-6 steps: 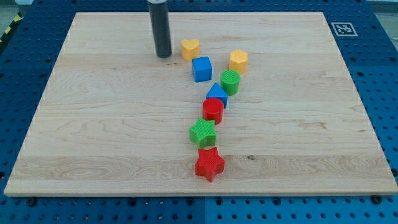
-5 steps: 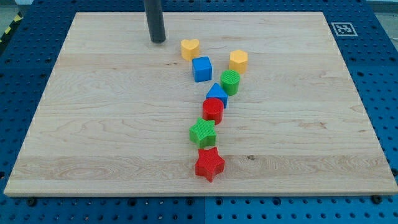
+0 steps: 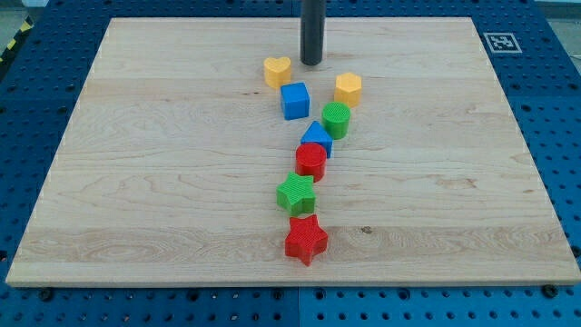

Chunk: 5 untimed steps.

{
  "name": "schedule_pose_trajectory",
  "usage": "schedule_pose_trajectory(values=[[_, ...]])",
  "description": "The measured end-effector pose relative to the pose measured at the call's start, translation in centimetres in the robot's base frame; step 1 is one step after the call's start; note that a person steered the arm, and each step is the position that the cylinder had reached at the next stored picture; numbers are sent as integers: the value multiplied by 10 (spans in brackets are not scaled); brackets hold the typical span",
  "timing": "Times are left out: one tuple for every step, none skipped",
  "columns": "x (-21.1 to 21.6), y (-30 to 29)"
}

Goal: Move the yellow hexagon to the right a bit

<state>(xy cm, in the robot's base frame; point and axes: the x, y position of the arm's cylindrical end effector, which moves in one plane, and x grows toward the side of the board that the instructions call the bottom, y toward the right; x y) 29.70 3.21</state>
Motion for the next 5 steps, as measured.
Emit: schedule_pose_trajectory(values=[[15,0],[29,-4],[35,-4],[35,-5],[35,-7]])
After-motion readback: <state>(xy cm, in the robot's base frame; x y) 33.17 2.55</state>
